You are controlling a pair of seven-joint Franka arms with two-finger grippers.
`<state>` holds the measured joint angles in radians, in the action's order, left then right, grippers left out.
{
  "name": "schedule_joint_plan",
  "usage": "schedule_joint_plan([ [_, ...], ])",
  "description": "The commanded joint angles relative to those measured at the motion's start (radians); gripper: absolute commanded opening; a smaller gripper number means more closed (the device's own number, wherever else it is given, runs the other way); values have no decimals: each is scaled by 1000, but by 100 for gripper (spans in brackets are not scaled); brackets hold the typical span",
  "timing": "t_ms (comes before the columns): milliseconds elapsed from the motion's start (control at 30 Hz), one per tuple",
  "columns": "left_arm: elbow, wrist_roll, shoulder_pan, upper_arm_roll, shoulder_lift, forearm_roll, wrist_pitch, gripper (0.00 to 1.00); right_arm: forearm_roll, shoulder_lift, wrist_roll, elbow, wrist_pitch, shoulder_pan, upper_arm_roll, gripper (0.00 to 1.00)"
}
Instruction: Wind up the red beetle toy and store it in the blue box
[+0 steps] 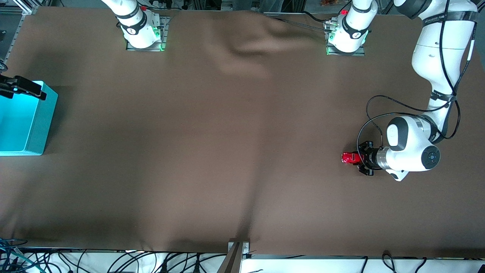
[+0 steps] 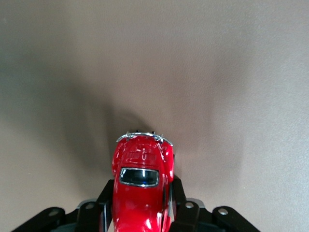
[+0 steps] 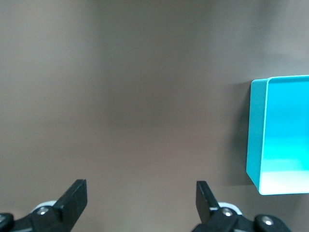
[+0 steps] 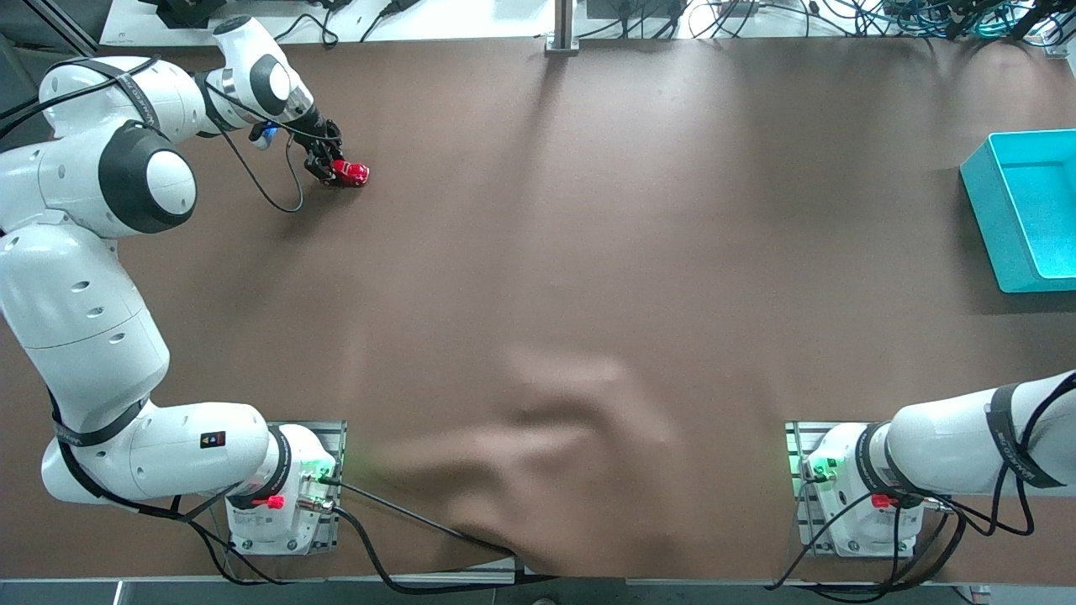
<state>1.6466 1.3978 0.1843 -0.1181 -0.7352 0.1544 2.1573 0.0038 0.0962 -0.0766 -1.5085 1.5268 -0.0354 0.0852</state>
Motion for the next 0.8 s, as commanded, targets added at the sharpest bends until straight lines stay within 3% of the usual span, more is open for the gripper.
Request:
schedule_joint_plan([
  [0,-8,-17,11,8,-30,-21,13,4,-5,5,14,21,-4,2,-2,100],
  [200,-10,-19,15,8,-30,-21,13,27,-5,5,11,21,-4,2,-1,100],
  [300,-11,-19,20,6,-30,-19,13,45,-5,5,11,22,-5,2,-1,100],
  [567,-11,-19,20,6,-30,-18,13,73,-5,4,8,21,-5,2,-1,100],
  [767,-11,-20,20,8,-30,-18,13,73,-5,2,6,21,-7,0,1,100],
])
